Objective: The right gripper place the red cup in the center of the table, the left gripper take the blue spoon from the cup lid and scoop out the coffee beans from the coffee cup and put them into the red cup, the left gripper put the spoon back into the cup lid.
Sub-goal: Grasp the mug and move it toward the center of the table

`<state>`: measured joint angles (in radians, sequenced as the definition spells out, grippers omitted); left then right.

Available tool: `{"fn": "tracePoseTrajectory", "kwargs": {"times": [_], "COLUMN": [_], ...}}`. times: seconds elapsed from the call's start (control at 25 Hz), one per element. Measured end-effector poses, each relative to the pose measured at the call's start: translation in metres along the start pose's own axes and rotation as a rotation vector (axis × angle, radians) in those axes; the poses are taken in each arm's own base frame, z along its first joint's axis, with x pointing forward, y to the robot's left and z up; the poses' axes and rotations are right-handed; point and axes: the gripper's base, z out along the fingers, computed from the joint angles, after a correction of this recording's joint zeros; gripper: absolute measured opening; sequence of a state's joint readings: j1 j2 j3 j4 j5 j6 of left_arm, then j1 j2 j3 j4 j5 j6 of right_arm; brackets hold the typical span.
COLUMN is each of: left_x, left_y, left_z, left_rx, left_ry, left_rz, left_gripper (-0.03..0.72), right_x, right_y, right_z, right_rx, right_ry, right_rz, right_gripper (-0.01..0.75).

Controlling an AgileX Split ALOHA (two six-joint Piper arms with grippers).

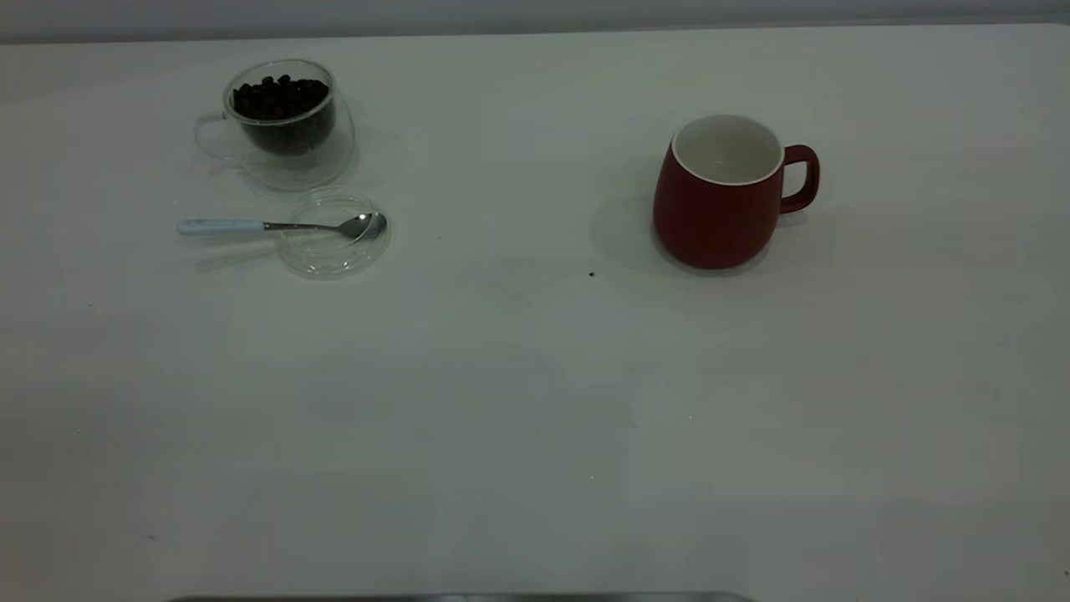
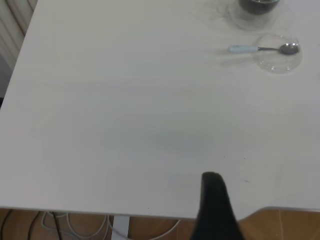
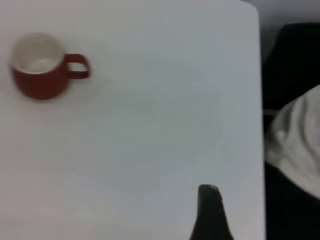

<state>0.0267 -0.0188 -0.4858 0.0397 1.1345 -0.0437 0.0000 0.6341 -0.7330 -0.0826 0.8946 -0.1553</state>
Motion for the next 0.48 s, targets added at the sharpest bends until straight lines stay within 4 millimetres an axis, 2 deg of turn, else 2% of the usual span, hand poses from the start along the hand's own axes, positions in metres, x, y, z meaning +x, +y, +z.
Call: {"fn": "tracePoseTrajectory", "kwargs": {"times": [0.12,0.24,0.36,0.48], "left_x": [0.0,0.0,0.0,0.0], "left_y": [0.0,0.0,0.0,0.0], "left_z": [0.0,0.0,0.0,0.0], "left_rx": [0.0,0.0,0.0,0.0], "left_ry": [0.0,0.0,0.0,0.0], "left_rz": [0.0,0.0,0.0,0.0], "left_gripper": [0.586,0.586,0.586,0.586], "right_x": [-0.016,-0.024,-0.028,-0.022], "right_y": [-0.002,-0.001,0.006,0.019], "right_z": [0.041,0.084,0.126,0.165], "right_rx": [0.002,-0.03,-0.079,-0.146], "right_ry": [0.059,0.125,0.161,0.22], "right_rz": [-0.104,-0.236,-0.371,-0.502], "right_gripper": [0.573,0.573,0.573,0.573]}}
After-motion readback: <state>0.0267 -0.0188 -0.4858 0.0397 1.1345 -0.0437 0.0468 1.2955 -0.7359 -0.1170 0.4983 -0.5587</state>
